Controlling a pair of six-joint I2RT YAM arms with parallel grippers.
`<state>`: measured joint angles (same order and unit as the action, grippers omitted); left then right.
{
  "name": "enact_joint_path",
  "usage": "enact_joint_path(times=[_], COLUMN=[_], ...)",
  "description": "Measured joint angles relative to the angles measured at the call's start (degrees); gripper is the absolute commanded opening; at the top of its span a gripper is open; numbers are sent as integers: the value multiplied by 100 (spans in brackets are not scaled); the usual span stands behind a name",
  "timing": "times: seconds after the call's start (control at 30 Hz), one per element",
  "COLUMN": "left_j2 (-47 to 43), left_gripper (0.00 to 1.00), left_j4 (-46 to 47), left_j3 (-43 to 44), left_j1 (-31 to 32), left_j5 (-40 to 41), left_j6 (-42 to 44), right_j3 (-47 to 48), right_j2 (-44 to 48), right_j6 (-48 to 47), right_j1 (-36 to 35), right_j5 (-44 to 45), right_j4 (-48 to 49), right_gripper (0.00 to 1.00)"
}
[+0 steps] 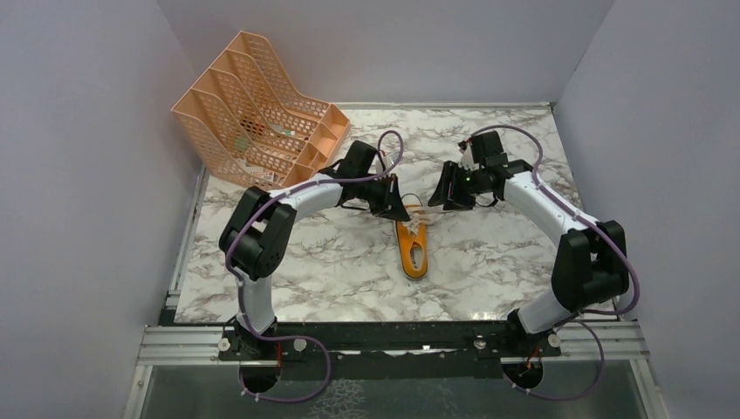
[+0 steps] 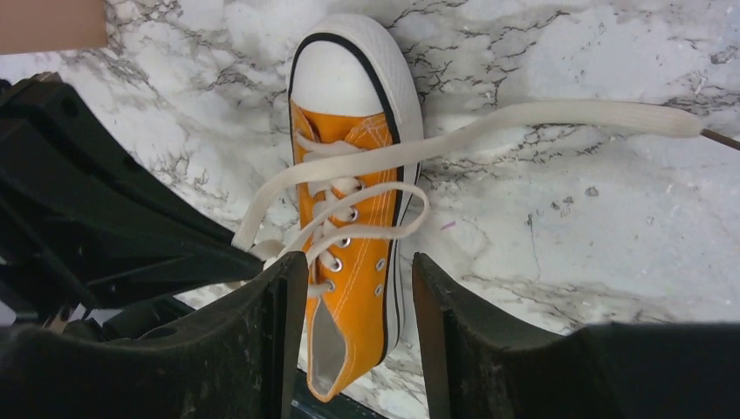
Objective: Tie the shoes
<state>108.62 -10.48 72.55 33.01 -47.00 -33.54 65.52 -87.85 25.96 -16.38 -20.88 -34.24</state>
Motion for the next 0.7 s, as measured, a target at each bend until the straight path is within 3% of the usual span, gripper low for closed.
enact_joint_path(times=[0.43, 0.57, 0.7], left_j2=[273, 273, 273], left_gripper=[0, 0, 0], left_j4=[-11, -11, -11], left_j3=[201, 201, 201], left_j1=[0, 0, 0], left_j5=[0, 0, -2], left_j6=[-94, -94, -94], right_j3=[-258, -404, -555], right_j2=[-494, -525, -527], right_j6=[195, 267, 308], right_j1=[61, 98, 114], right_j5=[-20, -11, 13], right_j4=[463, 487, 640], right_gripper=[52, 57, 52])
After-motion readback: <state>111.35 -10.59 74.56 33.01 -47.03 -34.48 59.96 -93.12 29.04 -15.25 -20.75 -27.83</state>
